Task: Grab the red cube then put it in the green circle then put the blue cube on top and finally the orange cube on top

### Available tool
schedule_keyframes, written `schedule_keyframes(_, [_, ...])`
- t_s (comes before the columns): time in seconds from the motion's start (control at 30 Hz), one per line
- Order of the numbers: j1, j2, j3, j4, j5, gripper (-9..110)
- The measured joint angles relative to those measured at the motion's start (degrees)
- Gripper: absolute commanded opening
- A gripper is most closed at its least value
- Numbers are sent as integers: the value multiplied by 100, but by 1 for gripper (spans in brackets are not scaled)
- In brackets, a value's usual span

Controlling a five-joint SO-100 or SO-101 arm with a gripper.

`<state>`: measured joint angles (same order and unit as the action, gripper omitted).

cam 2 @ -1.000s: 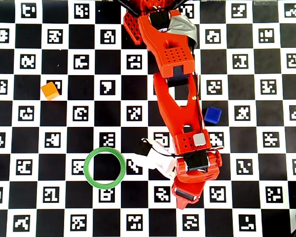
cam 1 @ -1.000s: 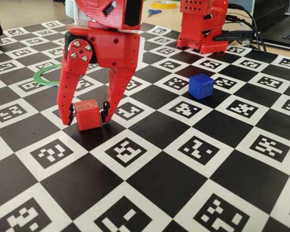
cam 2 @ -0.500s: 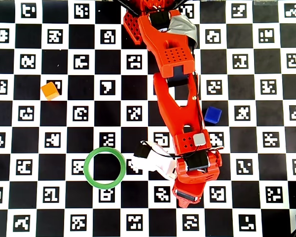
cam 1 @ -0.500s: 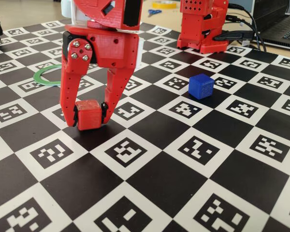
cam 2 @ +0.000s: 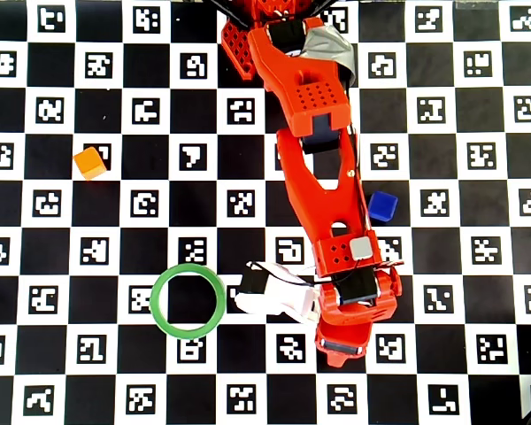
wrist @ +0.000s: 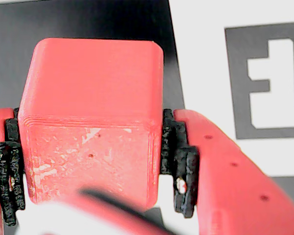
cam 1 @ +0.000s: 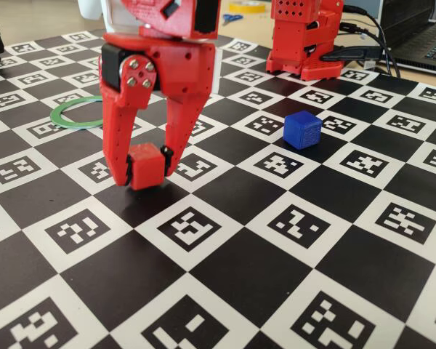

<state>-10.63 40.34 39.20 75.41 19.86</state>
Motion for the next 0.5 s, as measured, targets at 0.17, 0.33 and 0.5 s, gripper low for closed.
schedule_keyframes(0.17, [0,1011,896,0,-615,1])
schedule_keyframes(0.33, [158,2153,1969,0,-1389,1])
schedule_keyframes(0.5, [510,3322,3041,0,-2294,1])
